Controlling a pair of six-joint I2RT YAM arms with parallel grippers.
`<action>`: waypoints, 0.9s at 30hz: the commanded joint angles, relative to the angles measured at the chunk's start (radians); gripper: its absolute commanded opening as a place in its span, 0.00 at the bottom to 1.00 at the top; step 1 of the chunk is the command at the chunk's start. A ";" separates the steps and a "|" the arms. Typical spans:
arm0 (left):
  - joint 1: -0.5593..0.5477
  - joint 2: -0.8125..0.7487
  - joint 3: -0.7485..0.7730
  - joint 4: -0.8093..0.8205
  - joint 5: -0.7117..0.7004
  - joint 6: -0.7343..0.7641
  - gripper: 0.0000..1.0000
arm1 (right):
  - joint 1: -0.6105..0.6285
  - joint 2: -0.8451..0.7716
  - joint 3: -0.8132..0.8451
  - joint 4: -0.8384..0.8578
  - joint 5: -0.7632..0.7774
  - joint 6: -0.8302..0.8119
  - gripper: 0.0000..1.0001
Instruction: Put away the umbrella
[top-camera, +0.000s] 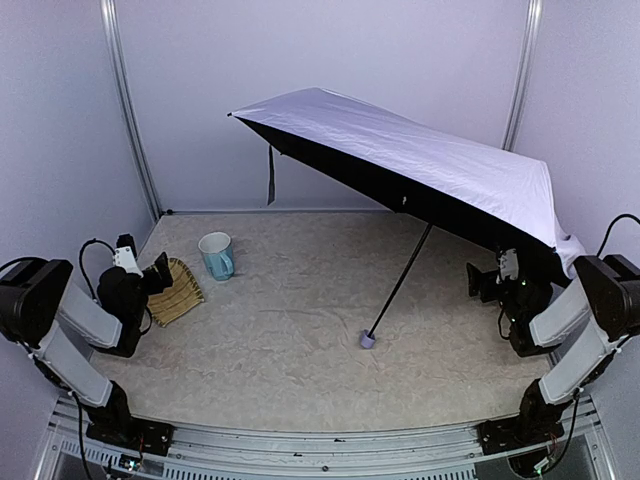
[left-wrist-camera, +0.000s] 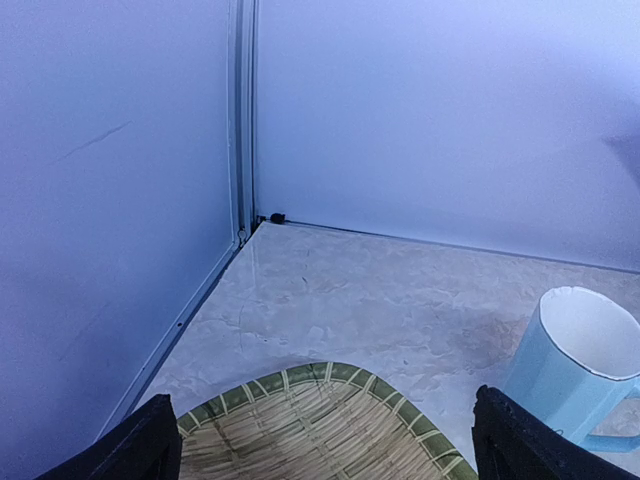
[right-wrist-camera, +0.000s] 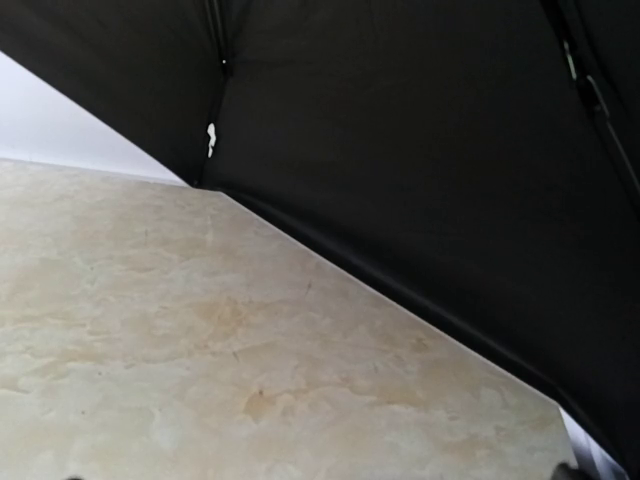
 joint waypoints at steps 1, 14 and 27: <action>0.003 0.006 0.017 0.025 0.001 0.005 0.99 | -0.015 0.009 0.017 0.030 0.009 0.010 1.00; -0.139 -0.415 0.094 -0.308 -0.404 -0.010 0.98 | -0.016 -0.228 0.252 -0.593 -0.173 0.110 1.00; -0.683 -0.610 0.244 -0.474 -0.395 0.194 0.95 | 0.194 -0.232 0.241 -0.289 -0.518 0.599 1.00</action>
